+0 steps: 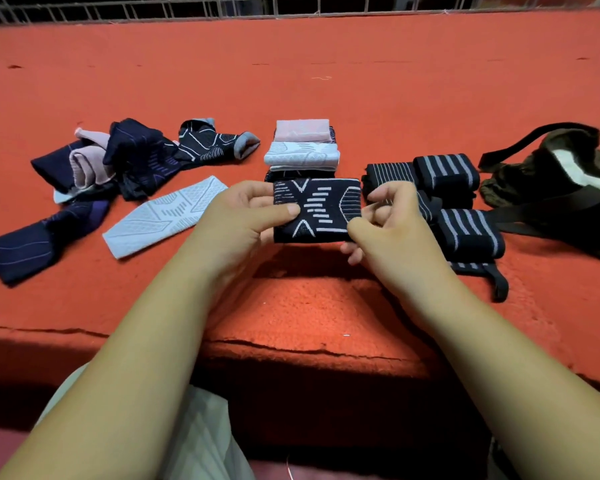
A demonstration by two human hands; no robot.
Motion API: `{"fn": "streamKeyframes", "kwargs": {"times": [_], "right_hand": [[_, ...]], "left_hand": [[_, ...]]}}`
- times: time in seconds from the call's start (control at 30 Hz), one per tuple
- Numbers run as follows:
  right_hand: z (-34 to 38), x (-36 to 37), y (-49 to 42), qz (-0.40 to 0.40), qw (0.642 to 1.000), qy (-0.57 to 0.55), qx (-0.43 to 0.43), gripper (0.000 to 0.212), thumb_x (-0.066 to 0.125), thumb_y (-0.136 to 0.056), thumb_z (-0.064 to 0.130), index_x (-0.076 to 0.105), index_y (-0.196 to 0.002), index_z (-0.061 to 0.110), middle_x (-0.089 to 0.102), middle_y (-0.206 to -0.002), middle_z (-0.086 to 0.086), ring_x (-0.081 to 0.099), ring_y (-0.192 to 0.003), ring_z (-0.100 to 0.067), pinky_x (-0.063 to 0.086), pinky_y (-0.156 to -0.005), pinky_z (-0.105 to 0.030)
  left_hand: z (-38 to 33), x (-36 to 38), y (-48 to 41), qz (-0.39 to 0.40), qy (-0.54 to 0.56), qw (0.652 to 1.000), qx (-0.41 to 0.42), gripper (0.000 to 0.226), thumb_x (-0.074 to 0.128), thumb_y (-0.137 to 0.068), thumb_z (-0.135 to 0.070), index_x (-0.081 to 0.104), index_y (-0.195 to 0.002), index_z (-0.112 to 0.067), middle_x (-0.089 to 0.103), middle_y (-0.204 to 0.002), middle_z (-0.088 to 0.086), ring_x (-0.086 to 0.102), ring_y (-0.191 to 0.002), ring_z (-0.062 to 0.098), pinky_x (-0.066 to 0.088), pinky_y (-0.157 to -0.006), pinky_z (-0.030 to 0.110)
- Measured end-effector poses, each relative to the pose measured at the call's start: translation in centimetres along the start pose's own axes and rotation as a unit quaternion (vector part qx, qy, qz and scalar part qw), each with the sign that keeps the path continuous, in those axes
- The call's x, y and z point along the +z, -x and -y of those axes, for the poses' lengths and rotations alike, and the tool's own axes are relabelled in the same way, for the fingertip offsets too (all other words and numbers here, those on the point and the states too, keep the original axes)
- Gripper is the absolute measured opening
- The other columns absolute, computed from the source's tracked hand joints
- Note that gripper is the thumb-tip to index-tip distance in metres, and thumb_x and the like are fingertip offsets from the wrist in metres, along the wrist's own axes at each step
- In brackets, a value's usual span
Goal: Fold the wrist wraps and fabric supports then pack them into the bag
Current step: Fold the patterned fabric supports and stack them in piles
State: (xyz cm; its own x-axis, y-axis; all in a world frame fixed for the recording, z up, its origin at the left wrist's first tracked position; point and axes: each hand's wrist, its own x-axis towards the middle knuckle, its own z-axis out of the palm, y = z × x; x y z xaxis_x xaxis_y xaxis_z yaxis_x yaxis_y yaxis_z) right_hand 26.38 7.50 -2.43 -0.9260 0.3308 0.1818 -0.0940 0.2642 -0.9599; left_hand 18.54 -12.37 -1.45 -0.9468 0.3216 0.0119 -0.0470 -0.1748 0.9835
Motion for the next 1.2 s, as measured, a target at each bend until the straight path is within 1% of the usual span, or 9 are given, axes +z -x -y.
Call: {"fn": "streamKeyframes", "kwargs": {"times": [0.1,0.2,0.33,0.5,0.67,0.9,1.1,1.17,1.2], "right_hand": [[0.2,1.0,-1.0,-0.005,0.999,-0.002,-0.041,0.024,0.062,-0.098,0.007,0.046,-0.108,0.021,0.071,-0.093,-0.011,0.076,-0.07,-0.022,0.059,-0.066,-0.039],[0.1,2.0,-2.3,-0.02,0.998,0.004,-0.055,0.008,0.062,-0.104,0.011,0.063,-0.108,0.018,0.076,-0.096,-0.002,0.079,-0.076,-0.014,0.062,-0.072,-0.032],[-0.3,3.0,-3.7,-0.018,0.997,0.034,-0.066,0.026,0.055,-0.108,0.007,0.071,-0.125,0.018,0.076,-0.108,0.001,0.076,-0.082,-0.001,0.054,-0.07,-0.014],[-1.9,3.0,-4.8,0.012,0.98,0.169,-0.105,0.04,0.058,-0.105,0.015,0.068,-0.142,0.026,0.074,-0.12,0.004,0.071,-0.099,-0.01,0.053,-0.099,-0.027],[-2.7,3.3,-4.6,0.017,0.954,0.269,-0.133,0.041,0.061,-0.102,0.013,0.07,-0.142,0.019,0.069,-0.133,0.0,0.062,-0.115,-0.013,0.037,-0.104,-0.016],[-3.9,3.5,-4.5,0.061,0.948,0.293,-0.111,0.048,0.063,-0.102,0.02,0.062,-0.15,0.019,0.049,-0.14,-0.001,0.057,-0.106,-0.01,0.041,-0.116,-0.028],[-3.4,3.1,-3.8,0.039,0.953,0.268,-0.137,0.054,0.066,-0.098,0.026,0.057,-0.151,0.03,0.044,-0.138,0.001,0.059,-0.098,-0.011,0.049,-0.109,-0.036],[-2.5,2.9,-3.3,0.022,0.955,0.253,-0.154,0.049,0.067,-0.098,0.027,0.059,-0.146,0.03,0.044,-0.131,0.004,0.056,-0.086,-0.004,0.049,-0.101,-0.03],[-2.1,2.9,-3.0,0.017,0.955,0.247,-0.162,0.045,0.067,-0.098,0.027,0.061,-0.143,0.029,0.045,-0.128,0.005,0.056,-0.083,-0.001,0.048,-0.097,-0.027]], "left_hand": [[0.3,-0.8,-1.0,-0.128,-0.145,0.977,0.084,0.045,0.091,-0.077,-0.027,0.058,-0.107,-0.02,0.072,-0.1,0.0,0.071,-0.091,0.02,0.059,-0.084,0.045],[-0.3,-1.1,-1.6,-0.157,-0.24,0.947,0.148,0.027,0.085,-0.08,-0.04,0.063,-0.091,-0.027,0.07,-0.09,-0.011,0.067,-0.085,0.014,0.059,-0.09,0.051],[-0.9,-1.8,-2.8,-0.13,-0.219,0.957,0.137,0.024,0.078,-0.083,-0.028,0.076,-0.107,-0.024,0.079,-0.104,-0.004,0.075,-0.096,0.015,0.062,-0.095,0.047],[0.0,-2.5,-4.0,-0.123,-0.279,0.948,0.094,0.033,0.074,-0.084,-0.029,0.079,-0.116,-0.029,0.081,-0.103,-0.006,0.077,-0.093,0.015,0.061,-0.092,0.04],[0.9,-1.9,-4.2,-0.121,-0.39,0.909,0.079,0.028,0.072,-0.097,-0.022,0.08,-0.124,-0.024,0.079,-0.118,-0.003,0.072,-0.111,0.015,0.053,-0.105,0.033],[1.4,-1.8,-4.2,-0.098,-0.463,0.878,0.07,0.03,0.066,-0.102,-0.021,0.077,-0.131,-0.023,0.075,-0.132,-0.002,0.068,-0.122,0.014,0.047,-0.107,0.027],[0.8,-2.8,-3.3,-0.135,-0.378,0.914,0.059,0.028,0.063,-0.098,-0.017,0.082,-0.116,-0.028,0.079,-0.106,-0.002,0.068,-0.081,0.003,0.055,-0.084,0.028],[0.1,-3.8,-2.8,-0.158,-0.428,0.888,0.052,0.033,0.056,-0.096,-0.014,0.083,-0.112,-0.025,0.079,-0.103,-0.001,0.067,-0.076,0.008,0.052,-0.08,0.027],[-0.1,-4.5,-2.7,-0.164,-0.476,0.862,0.05,0.034,0.055,-0.095,-0.014,0.083,-0.111,-0.023,0.078,-0.109,0.001,0.07,-0.089,0.015,0.053,-0.088,0.03]]}}
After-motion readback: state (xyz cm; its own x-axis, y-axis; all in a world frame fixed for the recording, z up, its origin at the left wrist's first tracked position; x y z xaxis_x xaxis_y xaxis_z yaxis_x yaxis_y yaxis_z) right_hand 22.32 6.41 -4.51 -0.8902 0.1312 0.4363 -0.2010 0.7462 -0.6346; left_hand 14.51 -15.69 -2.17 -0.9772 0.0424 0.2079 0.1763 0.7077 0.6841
